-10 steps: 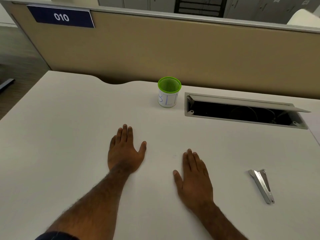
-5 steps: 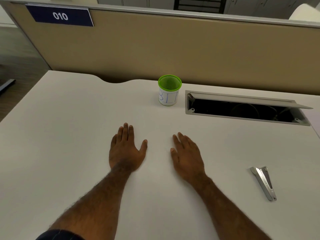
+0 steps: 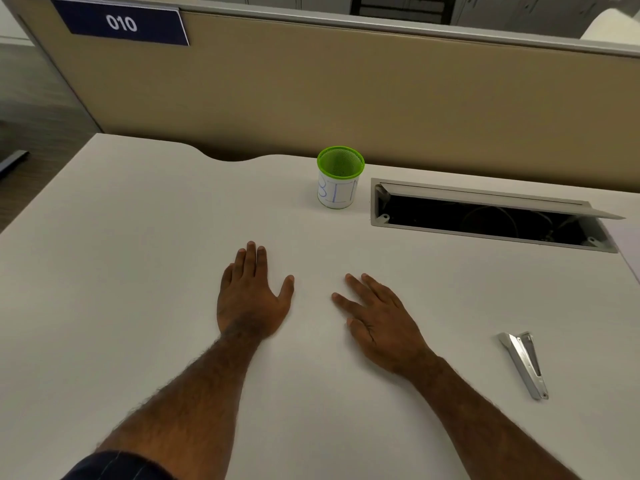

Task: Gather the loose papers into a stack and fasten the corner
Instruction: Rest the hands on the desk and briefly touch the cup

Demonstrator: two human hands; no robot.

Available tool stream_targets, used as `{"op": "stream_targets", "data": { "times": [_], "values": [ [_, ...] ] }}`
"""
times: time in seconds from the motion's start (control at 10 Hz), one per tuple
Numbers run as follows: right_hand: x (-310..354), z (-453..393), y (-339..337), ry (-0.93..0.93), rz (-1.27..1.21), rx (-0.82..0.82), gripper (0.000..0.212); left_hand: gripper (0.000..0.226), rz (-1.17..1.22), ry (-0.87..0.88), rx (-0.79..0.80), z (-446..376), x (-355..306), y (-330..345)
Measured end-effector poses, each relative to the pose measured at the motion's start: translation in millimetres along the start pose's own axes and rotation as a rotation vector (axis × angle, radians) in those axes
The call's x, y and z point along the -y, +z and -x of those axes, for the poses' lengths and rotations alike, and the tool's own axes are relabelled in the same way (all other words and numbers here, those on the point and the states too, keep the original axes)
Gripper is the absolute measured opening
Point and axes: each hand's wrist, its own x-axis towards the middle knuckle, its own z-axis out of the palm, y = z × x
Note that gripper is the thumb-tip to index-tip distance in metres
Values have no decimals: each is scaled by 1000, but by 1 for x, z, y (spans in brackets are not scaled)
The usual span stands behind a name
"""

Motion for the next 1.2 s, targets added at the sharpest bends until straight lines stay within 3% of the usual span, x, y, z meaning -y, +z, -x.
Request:
{"op": "stream_targets", "data": {
  "times": [0.5, 0.7, 1.0, 1.1, 1.2],
  "values": [
    [25, 7, 13, 82, 109, -12, 61, 83, 0, 2, -2, -1, 0, 0],
    [38, 1, 8, 60, 300, -59, 61, 83, -7, 6, -7, -1, 1, 2],
    [40, 1, 8, 82, 317, 38, 56, 84, -20, 16, -1, -1, 0, 1],
    [36, 2, 6, 142, -15, 3, 54, 84, -9, 8, -1, 0, -1, -1],
    [40, 4, -5, 388, -612, -163, 43, 84, -14, 2, -11, 1, 0, -1]
  ]
}}
